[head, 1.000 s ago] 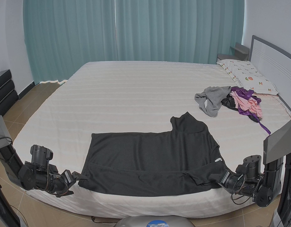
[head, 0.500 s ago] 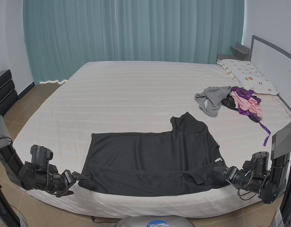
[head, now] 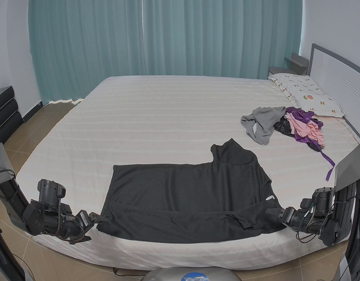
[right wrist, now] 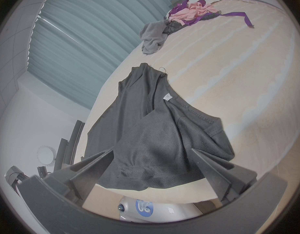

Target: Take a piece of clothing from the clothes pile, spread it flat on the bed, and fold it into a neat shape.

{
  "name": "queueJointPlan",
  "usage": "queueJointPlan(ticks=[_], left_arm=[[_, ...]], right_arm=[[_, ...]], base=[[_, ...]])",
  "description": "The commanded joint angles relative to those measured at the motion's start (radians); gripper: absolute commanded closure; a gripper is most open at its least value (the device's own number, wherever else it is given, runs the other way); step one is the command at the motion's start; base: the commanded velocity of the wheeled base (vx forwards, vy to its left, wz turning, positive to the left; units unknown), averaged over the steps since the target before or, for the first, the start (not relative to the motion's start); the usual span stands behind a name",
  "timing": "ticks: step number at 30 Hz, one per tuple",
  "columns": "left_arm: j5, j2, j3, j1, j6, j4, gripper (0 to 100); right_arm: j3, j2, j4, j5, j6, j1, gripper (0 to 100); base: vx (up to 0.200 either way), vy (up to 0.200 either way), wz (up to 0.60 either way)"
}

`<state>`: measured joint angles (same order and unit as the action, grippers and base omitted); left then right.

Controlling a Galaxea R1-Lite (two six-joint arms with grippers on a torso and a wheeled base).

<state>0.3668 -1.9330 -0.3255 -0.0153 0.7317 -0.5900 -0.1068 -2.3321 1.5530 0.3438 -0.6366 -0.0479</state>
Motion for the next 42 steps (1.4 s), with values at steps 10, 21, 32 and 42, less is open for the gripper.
queueJointPlan(ticks=[10,21,32,42], left_arm=[[0.0,-0.004,-0.001,0.0,-0.002,-0.001,0],[-0.002,-0.003,-0.001,0.0,-0.002,-0.001,0],[-0.002,-0.003,-0.001,0.0,0.0,-0.001,0],[-0.002,-0.003,-0.006,0.0,0.008,0.001,0]], right_arm=[[-0.031,-0.069,0.013,0.043,0.005,0.006,0],[-0.001,-0.058,0.013,0.032,0.02,0.014,100],[0.05,0.017,0.013,0.041,0.005,0.054,100],[0.064,0.01,0.012,0.038,0.011,0.056,100]], base=[[0.0,0.0,0.0],[0.0,0.0,0.0],[0.0,0.0,0.0],[0.0,0.0,0.0]])
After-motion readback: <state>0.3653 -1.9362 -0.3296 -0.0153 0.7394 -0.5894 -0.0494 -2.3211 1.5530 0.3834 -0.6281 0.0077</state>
